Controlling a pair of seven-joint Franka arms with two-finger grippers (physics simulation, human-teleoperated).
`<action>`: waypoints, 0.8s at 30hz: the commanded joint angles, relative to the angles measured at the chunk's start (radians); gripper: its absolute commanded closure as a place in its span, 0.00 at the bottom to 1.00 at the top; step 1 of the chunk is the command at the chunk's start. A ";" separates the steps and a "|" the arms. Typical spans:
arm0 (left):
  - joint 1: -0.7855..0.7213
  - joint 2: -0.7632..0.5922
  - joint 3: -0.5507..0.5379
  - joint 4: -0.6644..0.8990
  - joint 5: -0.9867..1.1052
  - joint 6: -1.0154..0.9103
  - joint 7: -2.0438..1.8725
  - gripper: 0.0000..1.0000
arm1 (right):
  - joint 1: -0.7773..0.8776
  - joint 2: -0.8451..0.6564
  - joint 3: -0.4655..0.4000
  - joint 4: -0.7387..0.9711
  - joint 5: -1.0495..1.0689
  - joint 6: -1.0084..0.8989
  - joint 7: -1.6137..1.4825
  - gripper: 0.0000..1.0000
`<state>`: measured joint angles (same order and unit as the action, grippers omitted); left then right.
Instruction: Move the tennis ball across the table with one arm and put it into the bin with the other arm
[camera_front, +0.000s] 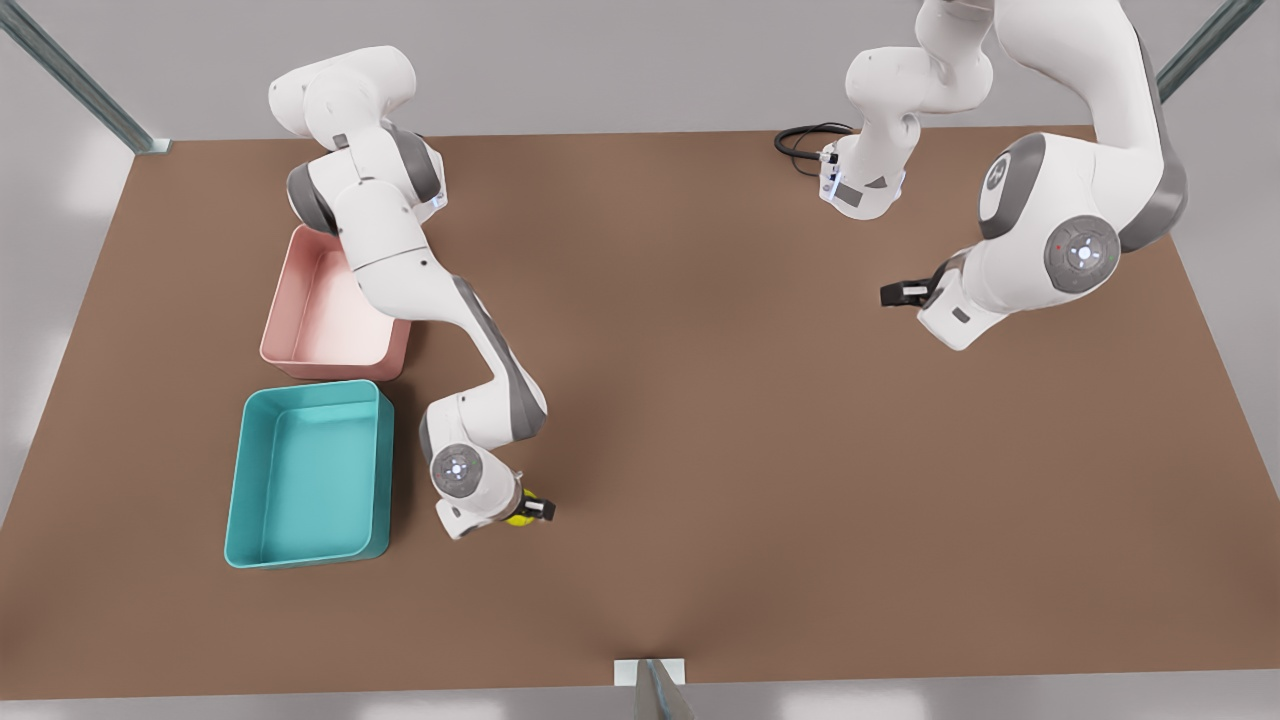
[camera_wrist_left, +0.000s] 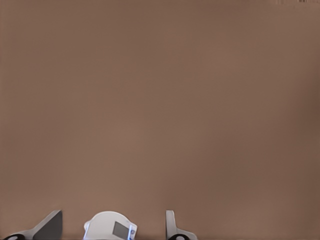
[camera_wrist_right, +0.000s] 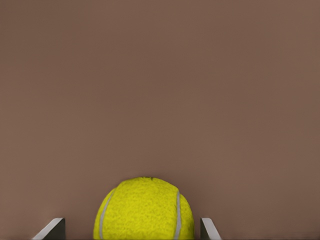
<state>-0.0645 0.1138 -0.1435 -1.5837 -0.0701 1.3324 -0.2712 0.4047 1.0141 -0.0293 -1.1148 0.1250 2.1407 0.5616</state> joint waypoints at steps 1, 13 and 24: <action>-0.001 0.000 -0.001 0.001 0.001 -0.001 -0.074 0.00 | 0.000 0.001 0.000 -0.003 -0.001 0.001 0.098 0.00; -0.001 0.000 -0.001 -0.001 0.000 -0.006 -0.074 0.00 | -0.003 0.034 0.000 -0.010 -0.001 0.004 0.081 0.00; -0.001 0.006 -0.001 -0.001 0.000 -0.006 -0.074 0.00 | -0.072 -0.117 0.000 -0.011 0.008 -0.185 -0.144 0.34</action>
<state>-0.0659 0.1205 -0.1435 -1.5850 -0.0705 1.3276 -0.3259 0.3406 0.9177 -0.0287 -1.1241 0.1390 2.0872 0.5892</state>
